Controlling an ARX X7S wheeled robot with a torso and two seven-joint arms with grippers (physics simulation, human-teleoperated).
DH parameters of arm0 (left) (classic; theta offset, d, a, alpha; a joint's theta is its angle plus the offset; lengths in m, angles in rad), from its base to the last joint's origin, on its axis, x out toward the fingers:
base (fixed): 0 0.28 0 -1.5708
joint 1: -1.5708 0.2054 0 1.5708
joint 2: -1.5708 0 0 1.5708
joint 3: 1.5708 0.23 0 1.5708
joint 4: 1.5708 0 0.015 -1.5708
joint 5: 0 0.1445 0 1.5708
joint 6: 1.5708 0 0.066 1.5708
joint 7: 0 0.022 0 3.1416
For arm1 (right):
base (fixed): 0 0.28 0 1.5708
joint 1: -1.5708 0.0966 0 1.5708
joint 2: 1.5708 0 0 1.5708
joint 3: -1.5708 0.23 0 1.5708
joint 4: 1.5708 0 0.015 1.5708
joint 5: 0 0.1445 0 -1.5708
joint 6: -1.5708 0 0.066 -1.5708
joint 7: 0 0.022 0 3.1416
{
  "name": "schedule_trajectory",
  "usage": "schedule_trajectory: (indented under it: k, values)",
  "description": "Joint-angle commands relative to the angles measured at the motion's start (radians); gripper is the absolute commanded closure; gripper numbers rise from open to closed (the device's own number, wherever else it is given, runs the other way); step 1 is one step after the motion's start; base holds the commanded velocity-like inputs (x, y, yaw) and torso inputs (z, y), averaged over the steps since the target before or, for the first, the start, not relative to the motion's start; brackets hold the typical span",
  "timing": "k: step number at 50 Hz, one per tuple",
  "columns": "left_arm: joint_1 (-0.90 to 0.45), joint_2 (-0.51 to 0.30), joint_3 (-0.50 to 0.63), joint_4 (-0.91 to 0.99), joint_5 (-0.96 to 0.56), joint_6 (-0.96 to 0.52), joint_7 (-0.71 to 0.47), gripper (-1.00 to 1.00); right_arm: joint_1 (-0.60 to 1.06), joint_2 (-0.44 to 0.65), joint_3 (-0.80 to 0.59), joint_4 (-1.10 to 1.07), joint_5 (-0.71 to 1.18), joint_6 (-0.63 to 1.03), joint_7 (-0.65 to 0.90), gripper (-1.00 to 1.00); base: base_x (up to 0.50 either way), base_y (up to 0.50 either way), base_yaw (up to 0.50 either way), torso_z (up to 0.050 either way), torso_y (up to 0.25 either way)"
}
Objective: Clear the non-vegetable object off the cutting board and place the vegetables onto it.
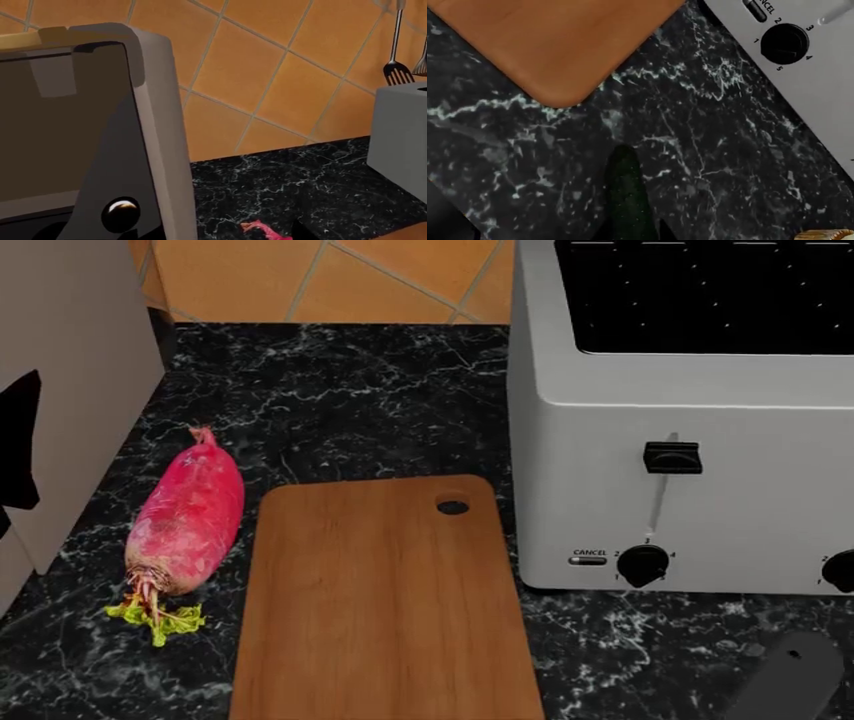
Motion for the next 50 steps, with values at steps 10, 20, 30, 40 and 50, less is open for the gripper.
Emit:
schedule_trajectory:
  k: [10,20,30,40,50]
  values:
    - [-0.008,0.031,-0.024,-0.049,-0.071,0.025,-0.052,-1.0,0.488,-0.094,-0.295,0.054,0.467,0.04,0.42,1.0,0.02,0.0,-0.01,0.0,0.0]
    - [-0.002,0.029,-0.022,-0.054,-0.069,0.034,-0.052,-1.0,0.64,-0.137,-0.355,0.112,0.484,0.037,0.428,1.0,0.01,0.0,-0.01,0.0,0.0]
    - [-0.009,0.03,-0.017,-0.058,-0.074,0.033,-0.053,-1.0,0.665,-0.226,-0.369,0.174,0.39,0.009,0.397,1.0,0.01,0.0,-0.01,0.0,0.0]
    - [-0.006,0.025,-0.017,-0.066,-0.071,0.043,-0.051,-1.0,0.636,-0.313,-0.369,0.238,0.257,-0.026,0.32,1.0,0.01,0.0,-0.01,0.0,0.0]
    - [0.0,0.019,-0.023,-0.062,-0.075,0.045,-0.055,-1.0,0.603,-0.37,-0.398,0.306,0.245,-0.086,0.339,1.0,0.01,0.0,-0.01,0.0,0.0]
